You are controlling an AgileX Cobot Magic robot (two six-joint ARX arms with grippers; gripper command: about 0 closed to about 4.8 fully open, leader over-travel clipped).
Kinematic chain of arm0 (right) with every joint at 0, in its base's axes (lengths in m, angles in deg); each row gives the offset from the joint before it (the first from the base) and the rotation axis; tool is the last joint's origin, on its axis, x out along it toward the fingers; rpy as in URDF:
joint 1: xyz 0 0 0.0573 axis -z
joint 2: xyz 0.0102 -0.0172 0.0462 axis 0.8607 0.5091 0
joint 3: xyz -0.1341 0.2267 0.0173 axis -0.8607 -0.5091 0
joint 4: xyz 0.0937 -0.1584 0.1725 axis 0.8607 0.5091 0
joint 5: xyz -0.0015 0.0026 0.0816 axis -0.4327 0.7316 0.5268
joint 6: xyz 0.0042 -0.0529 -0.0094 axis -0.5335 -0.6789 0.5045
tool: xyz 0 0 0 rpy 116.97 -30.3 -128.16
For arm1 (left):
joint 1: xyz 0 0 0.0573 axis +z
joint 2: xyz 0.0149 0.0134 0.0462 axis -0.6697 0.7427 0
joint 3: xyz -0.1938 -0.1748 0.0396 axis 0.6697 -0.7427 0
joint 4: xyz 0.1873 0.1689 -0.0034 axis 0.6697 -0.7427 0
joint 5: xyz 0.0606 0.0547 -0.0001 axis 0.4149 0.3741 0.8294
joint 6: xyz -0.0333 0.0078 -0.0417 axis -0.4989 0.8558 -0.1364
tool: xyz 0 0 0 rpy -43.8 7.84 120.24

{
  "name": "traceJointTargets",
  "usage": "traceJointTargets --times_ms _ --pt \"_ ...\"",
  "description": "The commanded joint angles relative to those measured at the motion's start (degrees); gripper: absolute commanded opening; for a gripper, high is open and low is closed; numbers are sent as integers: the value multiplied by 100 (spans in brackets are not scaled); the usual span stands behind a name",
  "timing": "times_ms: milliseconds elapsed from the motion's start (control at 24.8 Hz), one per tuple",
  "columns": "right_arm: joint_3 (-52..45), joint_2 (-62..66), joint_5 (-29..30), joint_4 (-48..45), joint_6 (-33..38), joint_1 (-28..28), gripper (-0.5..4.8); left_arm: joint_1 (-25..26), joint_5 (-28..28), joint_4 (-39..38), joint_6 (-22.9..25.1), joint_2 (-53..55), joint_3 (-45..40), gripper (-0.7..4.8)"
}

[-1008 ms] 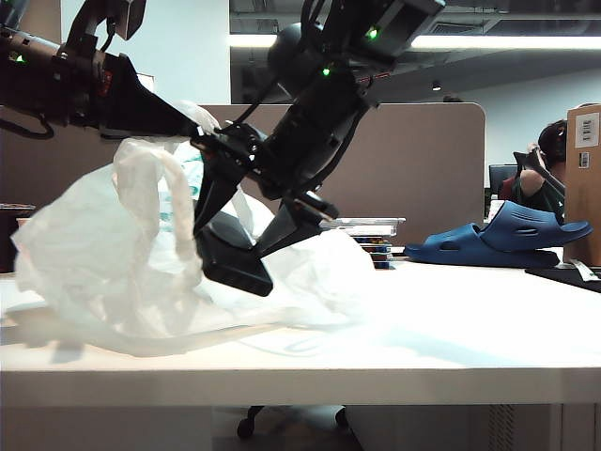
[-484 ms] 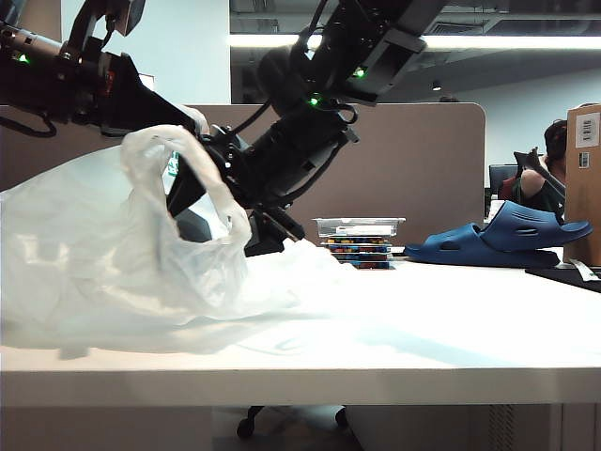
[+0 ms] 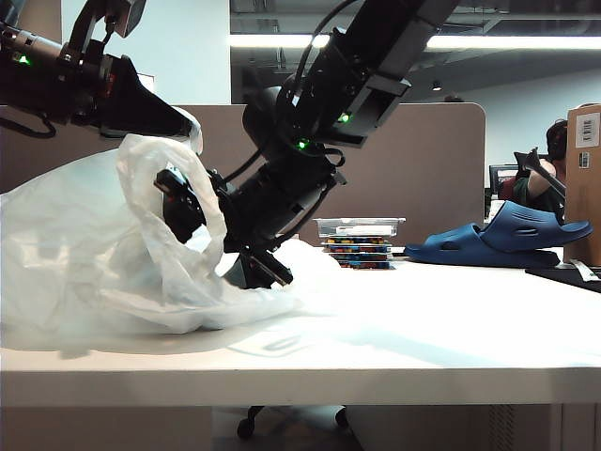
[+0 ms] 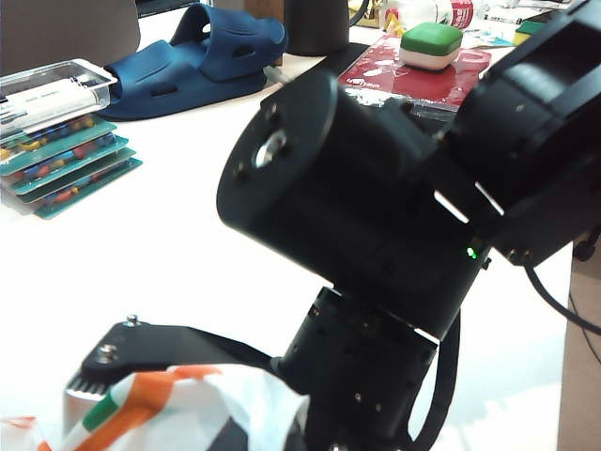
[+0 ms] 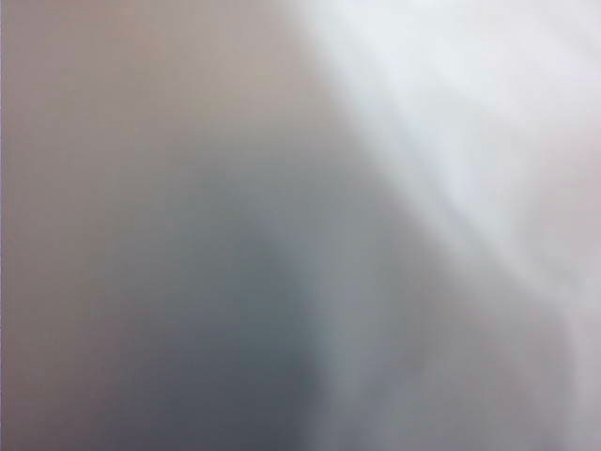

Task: Put the power bank into the bag.

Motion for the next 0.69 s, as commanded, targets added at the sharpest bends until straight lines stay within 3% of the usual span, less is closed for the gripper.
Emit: traceJointTargets --times_ms 40,161,242,403,524,686 --pt "35 -44 4 -140 -15 4 318 0 297 72 -15 -13 15 22" --pt "35 -44 -13 -98 -15 11 425 0 691 72 -15 -13 15 107" --pt "35 -87 -17 -46 -15 22 479 4 907 72 -15 -13 15 126" --pt "37 -251 -28 238 -20 76 479 7 1176 70 -15 -13 15 127" --pt "37 -398 -26 573 -109 149 479 7 1239 66 -20 -13 15 175" --pt "37 -667 -153 1241 -424 299 479 7 1237 -92 -131 -15 15 362"
